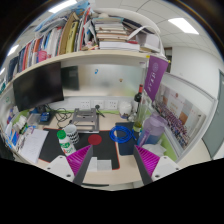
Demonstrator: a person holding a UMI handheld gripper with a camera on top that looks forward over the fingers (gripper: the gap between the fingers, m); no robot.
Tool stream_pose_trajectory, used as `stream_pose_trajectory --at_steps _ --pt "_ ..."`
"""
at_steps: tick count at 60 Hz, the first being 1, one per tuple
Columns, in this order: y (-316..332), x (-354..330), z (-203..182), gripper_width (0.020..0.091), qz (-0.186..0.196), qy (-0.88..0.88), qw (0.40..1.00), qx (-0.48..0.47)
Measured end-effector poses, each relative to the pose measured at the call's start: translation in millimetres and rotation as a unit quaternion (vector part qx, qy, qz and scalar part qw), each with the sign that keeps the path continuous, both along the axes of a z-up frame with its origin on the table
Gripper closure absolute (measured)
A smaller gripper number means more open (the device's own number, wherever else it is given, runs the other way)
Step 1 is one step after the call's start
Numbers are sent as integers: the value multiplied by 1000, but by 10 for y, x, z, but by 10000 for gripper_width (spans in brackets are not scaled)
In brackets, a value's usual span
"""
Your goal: Pour water
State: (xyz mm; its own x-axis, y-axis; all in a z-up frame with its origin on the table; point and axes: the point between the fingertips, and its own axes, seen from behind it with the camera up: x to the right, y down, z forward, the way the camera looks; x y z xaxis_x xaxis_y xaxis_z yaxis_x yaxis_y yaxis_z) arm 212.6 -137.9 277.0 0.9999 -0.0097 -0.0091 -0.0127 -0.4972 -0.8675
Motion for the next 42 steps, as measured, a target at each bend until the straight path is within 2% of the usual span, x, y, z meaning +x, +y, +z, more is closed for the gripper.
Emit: stream_pose_trajectory --at_steps 9,10,11,14,23,31,42 --pt "2 -435 -592 267 43 13 999 -22" --pt "-65 -484 -511 266 49 14 998 -25" --pt "8 -555 -712 267 55 17 998 -23" --pt "13 -801 -908 266 75 24 997 -28" --pt "202 -1579 -1202 261 127 46 991 -2" --pt "574 -1972 -1301 250 126 45 990 40" --pt "1030 -2163 -1434 248 116 38 989 82"
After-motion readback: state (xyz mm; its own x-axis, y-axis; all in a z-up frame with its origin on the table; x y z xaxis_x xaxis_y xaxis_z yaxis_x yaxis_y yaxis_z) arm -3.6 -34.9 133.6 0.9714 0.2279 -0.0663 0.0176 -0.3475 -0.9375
